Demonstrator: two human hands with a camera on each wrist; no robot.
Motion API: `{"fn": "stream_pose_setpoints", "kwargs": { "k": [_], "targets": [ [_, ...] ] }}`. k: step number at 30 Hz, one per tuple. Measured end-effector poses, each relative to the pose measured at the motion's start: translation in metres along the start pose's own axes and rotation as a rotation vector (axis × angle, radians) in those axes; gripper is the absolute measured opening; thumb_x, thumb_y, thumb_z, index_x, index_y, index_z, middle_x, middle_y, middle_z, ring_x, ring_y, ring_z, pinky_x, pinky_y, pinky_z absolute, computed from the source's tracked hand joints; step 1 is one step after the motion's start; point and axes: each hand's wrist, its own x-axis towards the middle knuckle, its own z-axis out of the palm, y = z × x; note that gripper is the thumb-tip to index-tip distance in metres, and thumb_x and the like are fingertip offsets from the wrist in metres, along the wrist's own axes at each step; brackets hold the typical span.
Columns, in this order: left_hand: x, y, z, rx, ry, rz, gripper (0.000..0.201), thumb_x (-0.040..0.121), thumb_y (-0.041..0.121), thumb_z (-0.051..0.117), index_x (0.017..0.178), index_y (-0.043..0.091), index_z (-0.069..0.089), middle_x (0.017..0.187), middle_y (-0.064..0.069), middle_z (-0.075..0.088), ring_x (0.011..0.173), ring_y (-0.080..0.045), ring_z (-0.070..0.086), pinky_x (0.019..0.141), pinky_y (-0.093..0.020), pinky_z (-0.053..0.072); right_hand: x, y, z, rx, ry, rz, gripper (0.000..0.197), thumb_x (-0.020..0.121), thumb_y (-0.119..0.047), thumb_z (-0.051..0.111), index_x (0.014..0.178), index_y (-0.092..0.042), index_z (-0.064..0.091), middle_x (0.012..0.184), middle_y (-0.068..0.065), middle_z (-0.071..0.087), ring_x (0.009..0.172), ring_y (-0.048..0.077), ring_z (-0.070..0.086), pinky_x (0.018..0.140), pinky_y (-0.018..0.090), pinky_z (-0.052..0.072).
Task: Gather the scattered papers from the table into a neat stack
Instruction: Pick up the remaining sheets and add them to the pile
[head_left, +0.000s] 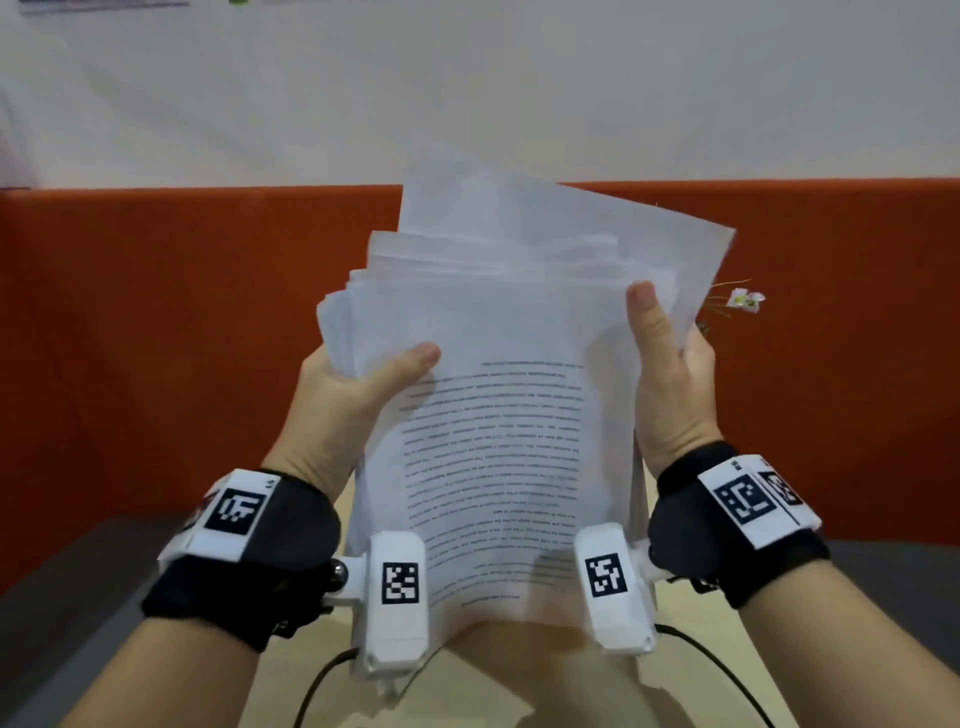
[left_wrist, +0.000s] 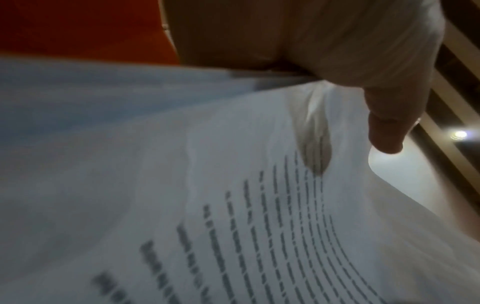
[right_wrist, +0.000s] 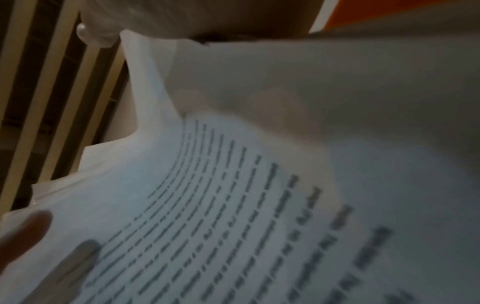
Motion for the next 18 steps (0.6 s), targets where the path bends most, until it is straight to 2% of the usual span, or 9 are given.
{"fn": "stream_pose_setpoints", "kwargs": {
  "k": [1,3,4,5,8,10,12,15,18],
  "targets": [
    [0.000,0.002,0.002,0.014,-0.002,0.017,0.055,0.058,0.034,0.078,0.109,0.017,0.069,0.105,-0.004,0.077,0.097,-0.020,0.073,0.081,-0.032,0.059,0.001,-0.002,0.001,-0.020,-0.004,-0.015,0.042,0.079,-0.054,0.060,0.110,-0.026,0.064,0.104,-0.010,0.072,0.096,0.001,0.069,0.081,0.016,0.054],
    [0.001,0.004,0.000,0.001,0.023,0.046,0.053,0.059,0.031,0.080,0.108,0.016,0.069,0.099,-0.001,0.078,0.092,-0.018,0.074,0.074,-0.028,0.058,0.003,-0.007,0.001,0.013,0.030,-0.045,0.057,0.078,-0.058,0.058,0.118,-0.019,0.063,0.113,-0.004,0.071,0.105,0.010,0.068,0.092,0.031,0.053],
    [0.001,0.003,-0.001,-0.014,0.033,0.049,0.055,0.060,0.028,0.081,0.111,0.013,0.067,0.098,-0.001,0.078,0.090,-0.017,0.074,0.072,-0.026,0.058,0.003,-0.010,0.002,0.041,0.038,-0.058,0.063,0.077,-0.059,0.060,0.121,-0.014,0.062,0.114,-0.001,0.071,0.105,0.014,0.068,0.093,0.037,0.054],
    [-0.001,0.003,0.000,-0.018,0.031,0.047,0.058,0.061,0.024,0.082,0.115,0.011,0.065,0.098,0.000,0.078,0.090,-0.015,0.074,0.071,-0.024,0.057,0.003,-0.012,0.003,0.064,0.035,-0.059,0.065,0.077,-0.058,0.062,0.121,-0.010,0.062,0.111,0.000,0.072,0.102,0.015,0.069,0.090,0.036,0.055],
    [-0.006,0.001,0.009,0.093,0.013,0.063,0.062,0.063,0.017,0.084,0.121,0.015,0.061,0.104,0.002,0.077,0.094,-0.010,0.073,0.075,-0.021,0.057,0.002,-0.016,0.008,0.018,-0.023,-0.065,0.055,0.075,-0.056,0.062,0.115,-0.018,0.063,0.108,-0.003,0.072,0.099,0.010,0.070,0.084,0.027,0.056],
    [-0.008,0.000,0.009,0.088,0.055,0.093,0.059,0.066,0.015,0.082,0.121,0.015,0.059,0.109,-0.002,0.074,0.097,-0.014,0.072,0.080,-0.027,0.058,-0.001,-0.016,0.006,-0.028,0.012,-0.106,0.047,0.072,-0.062,0.059,0.105,-0.029,0.061,0.106,-0.009,0.070,0.100,0.005,0.067,0.087,0.026,0.053],
    [-0.011,-0.004,0.007,0.048,0.101,0.086,0.055,0.071,0.012,0.078,0.122,0.011,0.057,0.107,-0.003,0.075,0.096,-0.018,0.073,0.075,-0.028,0.059,-0.007,-0.012,0.000,-0.009,0.041,-0.121,0.047,0.073,-0.064,0.060,0.106,-0.031,0.057,0.105,-0.012,0.068,0.098,0.000,0.066,0.084,0.022,0.052],
    [-0.019,-0.009,0.014,0.056,0.153,0.055,0.039,0.076,0.003,0.076,0.110,0.016,0.062,0.089,0.005,0.077,0.082,-0.006,0.074,0.064,-0.018,0.056,-0.020,-0.004,0.002,-0.077,0.016,-0.118,0.040,0.072,-0.059,0.064,0.102,-0.034,0.056,0.098,-0.015,0.067,0.092,-0.008,0.063,0.082,0.021,0.049],
    [-0.018,-0.007,0.020,0.097,0.235,0.131,0.029,0.081,0.008,0.073,0.099,0.026,0.059,0.090,0.007,0.072,0.074,0.001,0.070,0.065,-0.019,0.056,-0.021,-0.009,0.003,-0.009,0.078,-0.197,0.033,0.073,-0.041,0.070,0.098,-0.031,0.052,0.092,-0.014,0.065,0.081,-0.011,0.065,0.071,0.011,0.050]
  ]
}}
